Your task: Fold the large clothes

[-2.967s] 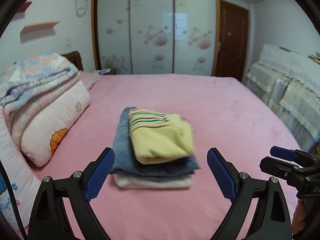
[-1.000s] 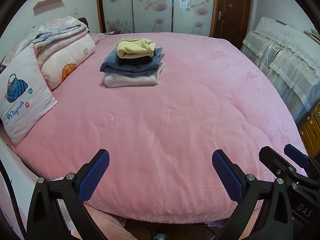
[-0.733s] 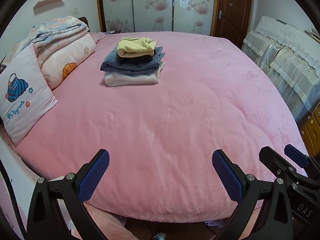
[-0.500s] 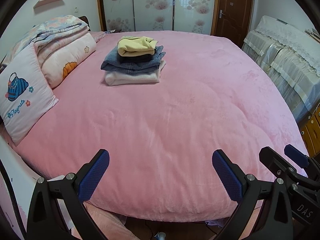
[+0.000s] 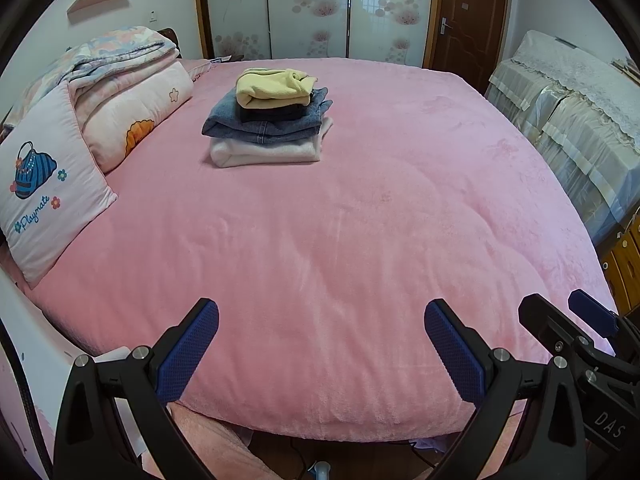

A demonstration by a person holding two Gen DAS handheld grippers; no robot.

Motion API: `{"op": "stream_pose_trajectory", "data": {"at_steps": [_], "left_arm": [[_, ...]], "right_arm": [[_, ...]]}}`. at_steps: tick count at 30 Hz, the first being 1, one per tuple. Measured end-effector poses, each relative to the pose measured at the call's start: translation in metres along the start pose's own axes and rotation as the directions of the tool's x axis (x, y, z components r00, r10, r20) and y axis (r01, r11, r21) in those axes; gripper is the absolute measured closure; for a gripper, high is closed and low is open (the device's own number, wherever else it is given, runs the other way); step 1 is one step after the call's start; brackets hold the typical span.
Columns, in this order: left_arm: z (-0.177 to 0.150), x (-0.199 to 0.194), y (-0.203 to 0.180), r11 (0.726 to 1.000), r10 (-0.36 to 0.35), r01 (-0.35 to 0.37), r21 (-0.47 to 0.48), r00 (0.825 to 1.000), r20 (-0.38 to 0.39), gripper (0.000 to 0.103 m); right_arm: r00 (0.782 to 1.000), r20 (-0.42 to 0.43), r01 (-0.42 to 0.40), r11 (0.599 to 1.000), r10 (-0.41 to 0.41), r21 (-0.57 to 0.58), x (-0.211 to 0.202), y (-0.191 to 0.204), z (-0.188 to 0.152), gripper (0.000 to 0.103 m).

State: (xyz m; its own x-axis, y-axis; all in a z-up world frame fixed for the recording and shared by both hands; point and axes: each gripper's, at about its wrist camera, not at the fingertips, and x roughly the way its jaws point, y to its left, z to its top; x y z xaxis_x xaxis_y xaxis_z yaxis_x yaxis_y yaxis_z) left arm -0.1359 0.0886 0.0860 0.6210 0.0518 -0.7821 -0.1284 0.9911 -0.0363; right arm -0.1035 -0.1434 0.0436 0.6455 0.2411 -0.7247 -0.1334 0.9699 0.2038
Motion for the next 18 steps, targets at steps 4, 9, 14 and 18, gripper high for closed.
{"op": "stream_pose_trajectory", "data": {"at_steps": [4, 9, 14, 18], "left_arm": [[0.0003, -0.0001, 0.0002, 1.000, -0.001, 0.001, -0.001, 1.000, -0.002, 0.001], [-0.0023, 0.0004, -0.0004, 1.000, 0.000, 0.000, -0.002, 1.000, -0.008, 0.001], [-0.0033, 0.0019, 0.0002, 1.000, -0.001, 0.001, -0.005, 1.000, -0.018, 0.001], [-0.0038, 0.0018, 0.0003, 1.000, -0.001, 0.001, -0.004, 1.000, -0.018, 0.001]], "right_arm": [[1.000, 0.000, 0.000, 1.000, 0.000, 0.000, -0.0001, 0.0000, 0.0004, 0.013], [1.000, -0.002, 0.000, 1.000, 0.000, 0.000, 0.0001, -0.0002, 0.0001, 0.013], [1.000, -0.004, 0.001, 1.000, -0.001, 0.000, -0.0005, 0.0017, -0.0007, 0.013], [1.000, -0.002, 0.001, 1.000, -0.001, -0.001, -0.0005, 0.0016, -0.0001, 0.013]]}}
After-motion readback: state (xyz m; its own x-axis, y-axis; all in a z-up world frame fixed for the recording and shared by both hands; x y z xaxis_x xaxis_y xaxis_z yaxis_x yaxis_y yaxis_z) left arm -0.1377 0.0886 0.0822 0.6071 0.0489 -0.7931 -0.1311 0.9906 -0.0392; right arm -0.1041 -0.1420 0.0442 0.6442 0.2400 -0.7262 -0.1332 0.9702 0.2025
